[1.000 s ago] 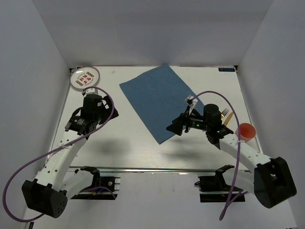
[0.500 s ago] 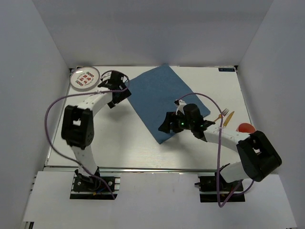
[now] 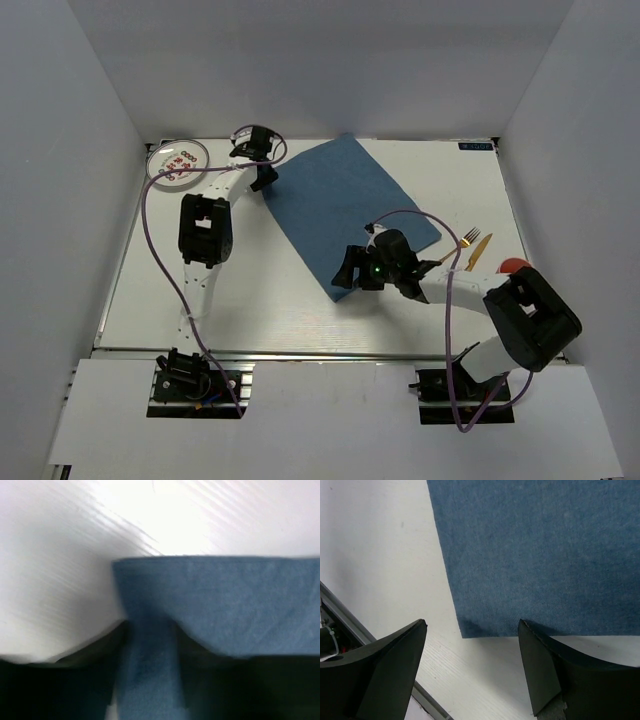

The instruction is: Set the dinner table for one person

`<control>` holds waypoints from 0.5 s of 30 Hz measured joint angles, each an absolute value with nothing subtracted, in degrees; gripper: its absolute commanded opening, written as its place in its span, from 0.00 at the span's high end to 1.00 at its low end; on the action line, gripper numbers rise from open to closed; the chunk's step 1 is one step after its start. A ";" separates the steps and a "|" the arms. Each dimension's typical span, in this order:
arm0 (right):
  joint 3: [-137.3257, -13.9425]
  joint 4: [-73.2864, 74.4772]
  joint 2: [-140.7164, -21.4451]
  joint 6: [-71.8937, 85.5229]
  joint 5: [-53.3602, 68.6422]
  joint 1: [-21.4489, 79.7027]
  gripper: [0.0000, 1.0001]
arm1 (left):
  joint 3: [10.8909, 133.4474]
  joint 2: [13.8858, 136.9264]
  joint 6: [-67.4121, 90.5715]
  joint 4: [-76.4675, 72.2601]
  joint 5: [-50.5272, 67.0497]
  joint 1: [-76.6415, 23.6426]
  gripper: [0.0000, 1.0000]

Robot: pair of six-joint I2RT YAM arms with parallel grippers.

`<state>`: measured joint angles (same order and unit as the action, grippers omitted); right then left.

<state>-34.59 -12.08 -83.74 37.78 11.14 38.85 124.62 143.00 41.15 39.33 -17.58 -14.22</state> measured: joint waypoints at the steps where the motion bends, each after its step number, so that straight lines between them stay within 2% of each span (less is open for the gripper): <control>1: -34.61 -12.12 -84.20 37.82 11.05 39.09 0.23 | 124.40 143.00 41.17 39.31 -17.58 -14.04 0.72; 4: -35.03 -12.16 -86.61 38.24 10.66 39.68 0.31 | 123.28 142.91 40.91 38.28 -17.52 -13.56 1.00; 7: -37.54 -12.38 -89.84 39.53 10.13 39.77 0.42 | 122.41 142.45 40.51 37.39 -17.12 -13.37 1.00; 9: -39.27 -12.40 -91.96 40.49 9.30 39.70 0.55 | 120.95 141.69 40.49 36.51 -17.32 -13.34 1.00; 12: -42.81 -11.40 -95.68 42.52 7.27 39.20 0.96 | 116.05 138.89 41.12 35.11 -18.13 -13.34 1.00; 13: -44.56 -9.93 -97.36 43.24 5.61 38.96 1.00 | 113.27 137.10 41.50 35.09 -18.46 -13.34 1.00; 15: -49.19 -6.87 -100.25 44.64 3.01 38.02 1.00 | 107.24 133.05 42.46 35.33 -18.68 -13.41 1.00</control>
